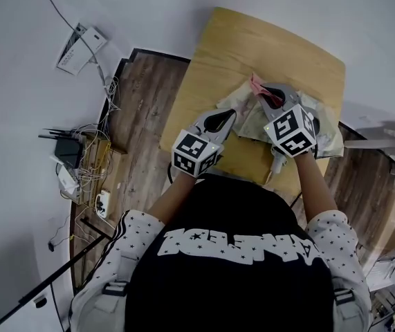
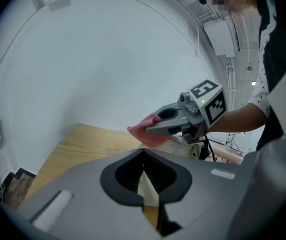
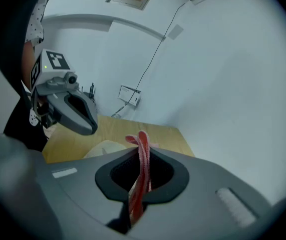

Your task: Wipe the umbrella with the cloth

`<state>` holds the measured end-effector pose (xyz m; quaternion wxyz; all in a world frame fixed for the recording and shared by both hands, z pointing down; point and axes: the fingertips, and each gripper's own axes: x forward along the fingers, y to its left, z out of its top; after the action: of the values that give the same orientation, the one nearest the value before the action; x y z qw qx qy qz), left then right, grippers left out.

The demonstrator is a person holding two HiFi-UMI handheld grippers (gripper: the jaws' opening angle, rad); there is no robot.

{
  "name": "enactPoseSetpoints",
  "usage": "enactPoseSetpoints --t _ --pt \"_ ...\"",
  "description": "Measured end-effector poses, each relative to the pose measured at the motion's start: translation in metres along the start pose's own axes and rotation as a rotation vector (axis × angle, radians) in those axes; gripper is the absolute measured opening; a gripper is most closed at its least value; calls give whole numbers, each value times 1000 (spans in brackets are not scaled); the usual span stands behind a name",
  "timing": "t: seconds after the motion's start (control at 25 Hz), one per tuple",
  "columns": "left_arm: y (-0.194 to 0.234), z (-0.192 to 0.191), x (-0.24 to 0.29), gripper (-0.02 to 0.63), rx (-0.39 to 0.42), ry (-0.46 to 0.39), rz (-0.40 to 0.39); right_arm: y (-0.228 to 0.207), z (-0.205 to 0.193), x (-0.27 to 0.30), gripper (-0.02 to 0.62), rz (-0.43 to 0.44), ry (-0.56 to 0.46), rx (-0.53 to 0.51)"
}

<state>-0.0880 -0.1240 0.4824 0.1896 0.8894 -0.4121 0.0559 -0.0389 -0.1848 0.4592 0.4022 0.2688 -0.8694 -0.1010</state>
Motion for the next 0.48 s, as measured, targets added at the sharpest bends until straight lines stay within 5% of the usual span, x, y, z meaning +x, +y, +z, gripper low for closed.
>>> enactPoseSetpoints --t 0.48 --pt "5 -2 -4 2 -6 9 21 18 -35 22 26 73 114 -33"
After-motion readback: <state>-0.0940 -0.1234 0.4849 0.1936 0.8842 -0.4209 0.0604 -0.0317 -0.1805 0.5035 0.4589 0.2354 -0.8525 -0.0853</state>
